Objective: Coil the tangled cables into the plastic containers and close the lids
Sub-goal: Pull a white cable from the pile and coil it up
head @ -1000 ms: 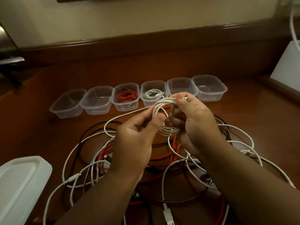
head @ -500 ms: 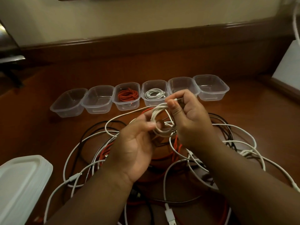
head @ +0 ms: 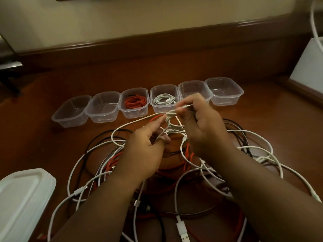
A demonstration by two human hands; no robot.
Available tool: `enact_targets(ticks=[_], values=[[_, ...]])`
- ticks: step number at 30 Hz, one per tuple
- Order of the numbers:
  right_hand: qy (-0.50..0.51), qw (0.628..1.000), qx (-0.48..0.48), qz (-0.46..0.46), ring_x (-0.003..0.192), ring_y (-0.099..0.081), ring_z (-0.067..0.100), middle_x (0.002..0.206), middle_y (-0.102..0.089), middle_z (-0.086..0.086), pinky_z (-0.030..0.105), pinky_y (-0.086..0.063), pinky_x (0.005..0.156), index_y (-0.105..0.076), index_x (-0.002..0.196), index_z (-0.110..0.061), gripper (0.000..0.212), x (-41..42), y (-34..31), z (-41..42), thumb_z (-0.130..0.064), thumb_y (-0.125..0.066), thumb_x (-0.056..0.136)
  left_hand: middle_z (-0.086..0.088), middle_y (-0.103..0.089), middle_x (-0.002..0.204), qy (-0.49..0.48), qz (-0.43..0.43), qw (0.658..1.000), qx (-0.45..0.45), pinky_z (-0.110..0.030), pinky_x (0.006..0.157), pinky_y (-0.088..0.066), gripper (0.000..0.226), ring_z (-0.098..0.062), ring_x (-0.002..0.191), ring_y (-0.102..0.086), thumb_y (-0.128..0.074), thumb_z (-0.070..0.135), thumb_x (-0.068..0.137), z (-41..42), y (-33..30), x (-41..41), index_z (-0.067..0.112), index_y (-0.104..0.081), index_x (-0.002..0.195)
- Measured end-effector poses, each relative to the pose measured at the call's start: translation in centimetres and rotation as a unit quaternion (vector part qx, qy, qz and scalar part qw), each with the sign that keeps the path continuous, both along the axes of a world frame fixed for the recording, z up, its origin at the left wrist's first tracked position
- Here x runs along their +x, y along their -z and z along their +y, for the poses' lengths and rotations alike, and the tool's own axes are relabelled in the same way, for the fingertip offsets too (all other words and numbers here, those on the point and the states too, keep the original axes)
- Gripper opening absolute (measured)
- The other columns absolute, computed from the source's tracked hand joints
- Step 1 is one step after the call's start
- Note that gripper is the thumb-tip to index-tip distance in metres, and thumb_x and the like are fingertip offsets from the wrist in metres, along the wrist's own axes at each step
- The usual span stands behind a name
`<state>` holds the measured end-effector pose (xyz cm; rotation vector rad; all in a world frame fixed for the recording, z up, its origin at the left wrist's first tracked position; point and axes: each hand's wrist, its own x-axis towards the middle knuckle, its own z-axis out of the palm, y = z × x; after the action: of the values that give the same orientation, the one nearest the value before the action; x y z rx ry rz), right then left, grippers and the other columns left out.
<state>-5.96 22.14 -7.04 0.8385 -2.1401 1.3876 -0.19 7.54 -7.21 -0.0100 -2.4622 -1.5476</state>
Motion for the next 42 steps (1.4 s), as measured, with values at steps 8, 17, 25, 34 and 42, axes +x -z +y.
enact_targets(ticks=[8,17,25,34,42], values=[[-0.205,0.717,-0.442,-0.498,0.045,-0.027,0.005,0.057,-0.033,-0.007,0.026,-0.03,0.069,-0.049,0.08,-0.016,0.027,-0.9,-0.8,0.1,-0.028,-0.044,0.104,-0.007,-0.075,0.078,-0.04,-0.028,0.973,0.227,-0.033,0.069,-0.056,0.018,-0.017,0.069,-0.071,-0.08,0.02,0.062,-0.9,-0.2,-1.0,0.012,-0.073,0.077],[-0.14,0.82,-0.381,-0.405,0.056,-0.054,0.013,0.063,-0.053,0.0,0.032,-0.052,0.066,-0.054,0.1,-0.008,0.018,0.7,-0.6,-1.6,-0.021,-0.043,0.103,-0.015,-0.075,0.102,-0.042,-0.015,0.907,0.418,-0.03,0.083,-0.059,0.033,-0.022,0.097,-0.072,-0.067,0.022,0.076,0.7,0.0,-0.4,0.003,-0.073,0.102],[-0.002,0.988,-0.011,-0.153,0.072,-0.059,0.009,0.081,-0.062,-0.005,0.024,-0.048,0.059,-0.057,0.097,-0.032,0.011,-0.1,0.8,-1.0,-0.027,-0.048,0.102,-0.011,-0.077,0.094,-0.1,0.025,0.915,0.39,-0.043,0.098,-0.053,0.026,-0.023,0.096,-0.072,-0.069,0.022,0.07,0.9,-0.4,-0.5,0.012,-0.075,0.094],[-0.01,0.988,0.048,-0.145,0.071,-0.053,0.008,0.08,-0.059,-0.006,0.019,-0.042,0.056,-0.056,0.1,-0.02,0.012,-0.6,0.7,-0.8,-0.023,-0.045,0.103,-0.006,-0.075,0.09,-0.037,-0.008,0.847,0.531,-0.03,0.077,-0.059,0.024,-0.016,0.083,-0.073,-0.066,0.019,0.076,0.9,0.5,-0.9,0.011,-0.068,0.099],[-0.056,0.976,0.054,-0.204,0.061,-0.053,0.003,0.074,-0.061,-0.006,0.017,-0.041,0.054,-0.062,0.097,-0.021,0.011,-0.9,0.8,-0.7,-0.024,-0.052,0.101,-0.003,-0.063,0.076,-0.063,0.017,0.854,0.517,-0.035,0.077,-0.058,0.009,-0.016,0.075,-0.068,-0.054,0.013,0.096,0.4,0.4,-1.3,0.011,-0.061,0.102]])
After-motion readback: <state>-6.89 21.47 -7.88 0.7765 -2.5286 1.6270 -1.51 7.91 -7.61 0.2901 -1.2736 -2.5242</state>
